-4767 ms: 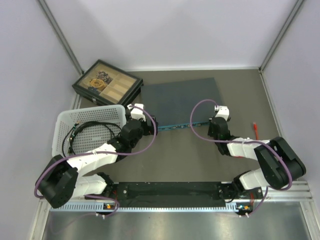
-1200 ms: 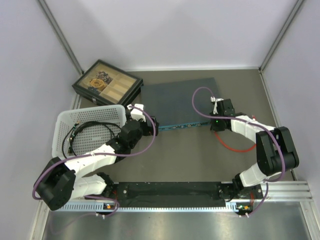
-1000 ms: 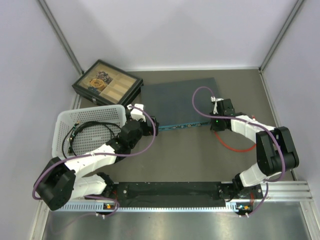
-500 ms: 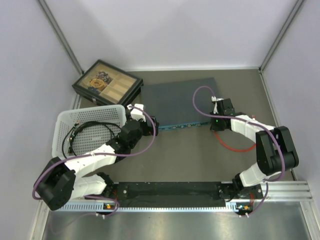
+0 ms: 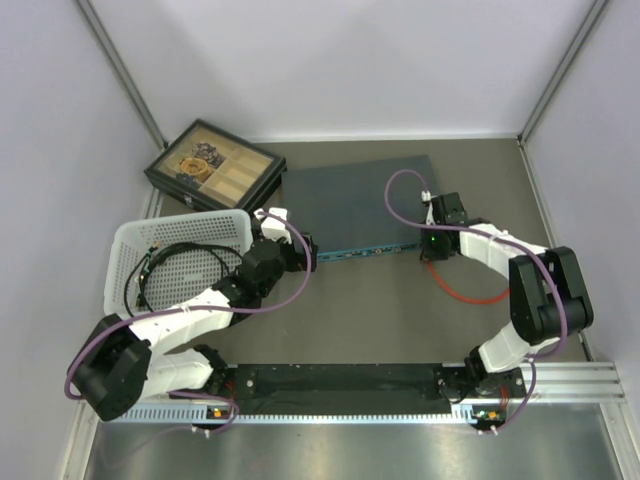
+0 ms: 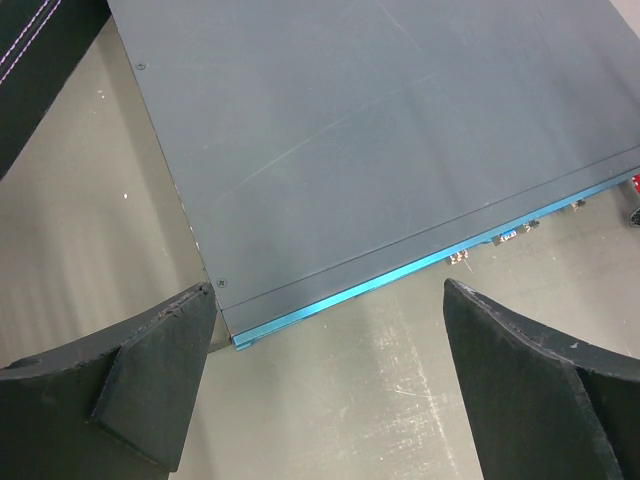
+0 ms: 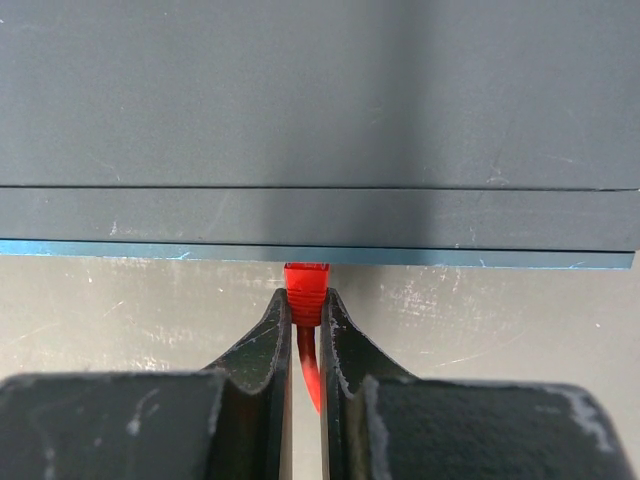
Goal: Insert the plug into the switch port
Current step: Insert the connector into the switch port.
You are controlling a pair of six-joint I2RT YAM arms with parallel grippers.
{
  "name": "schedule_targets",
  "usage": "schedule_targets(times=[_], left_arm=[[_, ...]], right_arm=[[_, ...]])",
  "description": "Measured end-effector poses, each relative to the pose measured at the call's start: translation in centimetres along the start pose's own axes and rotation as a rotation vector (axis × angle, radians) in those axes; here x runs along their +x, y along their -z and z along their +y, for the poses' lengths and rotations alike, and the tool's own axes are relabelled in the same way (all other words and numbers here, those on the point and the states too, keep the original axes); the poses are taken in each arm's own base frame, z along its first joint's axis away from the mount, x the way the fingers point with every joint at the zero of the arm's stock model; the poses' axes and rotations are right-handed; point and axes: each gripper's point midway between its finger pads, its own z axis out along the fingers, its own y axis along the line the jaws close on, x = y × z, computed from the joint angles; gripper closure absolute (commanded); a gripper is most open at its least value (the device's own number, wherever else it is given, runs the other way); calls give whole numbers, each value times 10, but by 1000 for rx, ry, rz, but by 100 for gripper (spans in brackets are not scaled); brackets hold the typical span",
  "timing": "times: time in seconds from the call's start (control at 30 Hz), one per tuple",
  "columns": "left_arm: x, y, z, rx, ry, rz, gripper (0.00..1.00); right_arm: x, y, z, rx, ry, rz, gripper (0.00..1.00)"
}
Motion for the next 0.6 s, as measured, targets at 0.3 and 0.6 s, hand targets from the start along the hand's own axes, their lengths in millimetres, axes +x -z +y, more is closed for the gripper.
schedule_targets(times=[0.3, 0.6], left_arm=[[0, 0, 0, 0, 0, 0, 1], [0, 0, 0, 0, 0, 0, 1]], right_arm=[[-1, 1, -4, 21, 28, 10, 100], [-1, 0, -2, 18, 24, 13, 100]])
